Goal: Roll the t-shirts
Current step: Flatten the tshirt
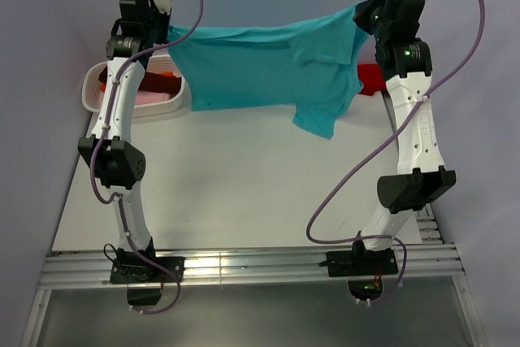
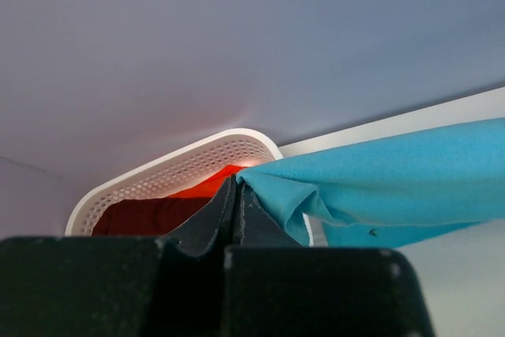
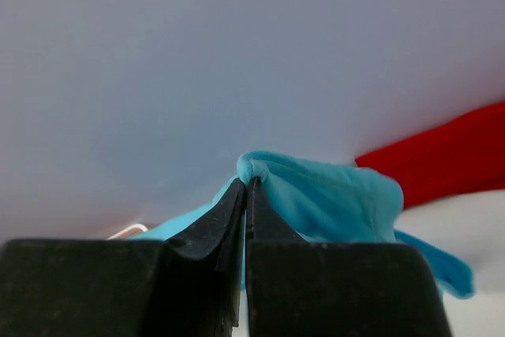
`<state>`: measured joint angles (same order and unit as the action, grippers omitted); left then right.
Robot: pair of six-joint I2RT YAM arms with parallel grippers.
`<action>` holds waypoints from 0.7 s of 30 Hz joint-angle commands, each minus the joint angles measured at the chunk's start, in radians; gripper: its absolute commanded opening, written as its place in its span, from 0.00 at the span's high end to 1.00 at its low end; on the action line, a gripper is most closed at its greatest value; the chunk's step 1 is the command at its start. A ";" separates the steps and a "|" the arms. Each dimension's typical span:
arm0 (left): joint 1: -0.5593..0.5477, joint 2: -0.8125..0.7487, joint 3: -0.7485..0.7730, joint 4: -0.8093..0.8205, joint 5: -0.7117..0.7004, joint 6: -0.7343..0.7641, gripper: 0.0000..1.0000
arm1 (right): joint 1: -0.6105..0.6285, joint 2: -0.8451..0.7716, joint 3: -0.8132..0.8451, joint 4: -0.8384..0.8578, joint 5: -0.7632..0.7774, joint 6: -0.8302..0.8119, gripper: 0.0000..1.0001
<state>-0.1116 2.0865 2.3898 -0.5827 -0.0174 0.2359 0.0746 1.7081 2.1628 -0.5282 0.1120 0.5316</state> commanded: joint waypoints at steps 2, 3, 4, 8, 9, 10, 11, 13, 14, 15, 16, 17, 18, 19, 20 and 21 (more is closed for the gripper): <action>0.013 -0.057 0.031 0.078 0.045 -0.018 1.00 | -0.032 -0.004 0.092 0.056 -0.037 -0.038 1.00; 0.016 -0.063 0.023 0.077 0.053 -0.018 1.00 | -0.036 -0.033 0.075 0.075 -0.035 -0.038 1.00; 0.024 -0.071 0.002 0.081 0.063 -0.026 1.00 | -0.045 -0.054 0.016 0.098 -0.038 -0.041 1.00; 0.038 -0.114 -0.011 0.087 0.088 -0.044 1.00 | -0.065 -0.122 -0.047 0.128 -0.040 -0.048 1.00; 0.038 -0.115 0.003 0.080 0.096 -0.049 1.00 | -0.067 -0.130 -0.040 0.103 -0.052 -0.051 1.00; 0.039 -0.117 0.031 0.064 0.103 -0.055 1.00 | -0.067 -0.134 -0.028 0.093 -0.055 -0.053 1.00; 0.039 -0.131 0.037 0.061 0.109 -0.067 1.00 | -0.067 -0.145 -0.035 0.089 -0.058 -0.053 1.00; 0.038 -0.164 -0.010 0.098 0.116 -0.081 1.00 | -0.067 -0.201 -0.110 0.135 -0.075 -0.050 1.00; 0.038 -0.215 -0.044 0.119 0.120 -0.092 1.00 | -0.067 -0.223 -0.132 0.146 -0.074 -0.048 1.00; 0.038 -0.244 -0.113 0.144 0.125 -0.099 1.00 | -0.067 -0.260 -0.161 0.152 -0.072 -0.045 1.00; 0.038 -0.275 -0.144 0.177 0.132 -0.105 1.00 | -0.067 -0.277 -0.167 0.148 -0.072 -0.048 1.00; 0.038 -0.336 -0.173 0.191 0.145 -0.110 1.00 | -0.067 -0.318 -0.178 0.142 -0.072 -0.050 1.00; 0.038 -0.365 -0.220 0.198 0.151 -0.115 1.00 | -0.067 -0.343 -0.213 0.137 -0.072 -0.047 1.00; 0.038 -0.420 -0.240 0.199 0.160 -0.118 1.00 | -0.067 -0.372 -0.237 0.140 -0.072 -0.045 1.00; 0.038 -0.449 -0.262 0.199 0.169 -0.118 1.00 | -0.067 -0.433 -0.266 0.145 -0.075 -0.042 1.00; 0.038 -0.479 -0.311 0.204 0.183 -0.118 1.00 | -0.065 -0.464 -0.321 0.152 -0.080 -0.033 1.00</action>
<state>-0.0814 1.7603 2.1368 -0.4854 0.1181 0.1444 0.0170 1.3746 1.8988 -0.4519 0.0395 0.5060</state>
